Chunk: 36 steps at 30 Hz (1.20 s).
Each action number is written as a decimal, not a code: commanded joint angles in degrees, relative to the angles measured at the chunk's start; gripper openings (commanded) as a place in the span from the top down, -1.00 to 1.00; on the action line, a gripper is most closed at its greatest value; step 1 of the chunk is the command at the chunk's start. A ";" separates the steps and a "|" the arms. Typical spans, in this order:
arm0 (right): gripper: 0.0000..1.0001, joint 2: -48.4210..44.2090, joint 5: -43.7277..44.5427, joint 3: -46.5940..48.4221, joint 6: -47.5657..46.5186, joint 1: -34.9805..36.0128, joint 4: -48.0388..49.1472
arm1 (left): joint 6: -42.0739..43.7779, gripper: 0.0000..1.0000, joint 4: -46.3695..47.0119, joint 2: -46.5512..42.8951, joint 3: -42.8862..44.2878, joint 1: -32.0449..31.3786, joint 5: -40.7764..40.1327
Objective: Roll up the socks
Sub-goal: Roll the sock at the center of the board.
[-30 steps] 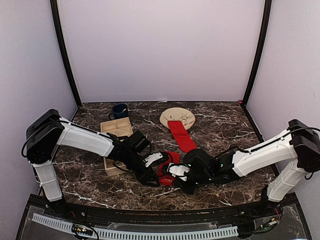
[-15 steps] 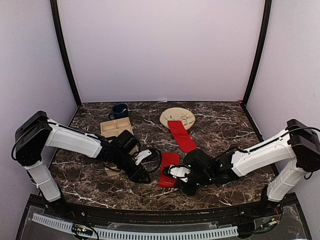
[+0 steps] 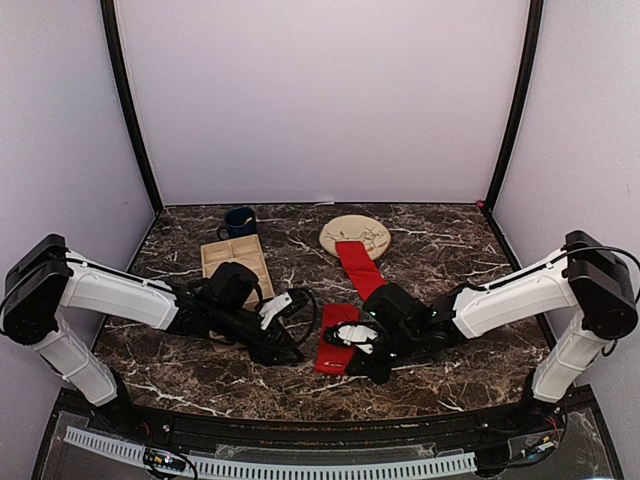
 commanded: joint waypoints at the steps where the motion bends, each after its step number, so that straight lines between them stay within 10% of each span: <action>1: 1.00 1.53 -6.65 2.91 0.80 -2.39 -3.18 | 1.14 0.06 4.99 -1.94 -1.91 -1.82 1.05; 36: 1.00 10.60 -24.70 9.53 3.61 -12.10 -8.99 | 18.66 0.27 9.24 4.54 0.95 -15.88 -21.49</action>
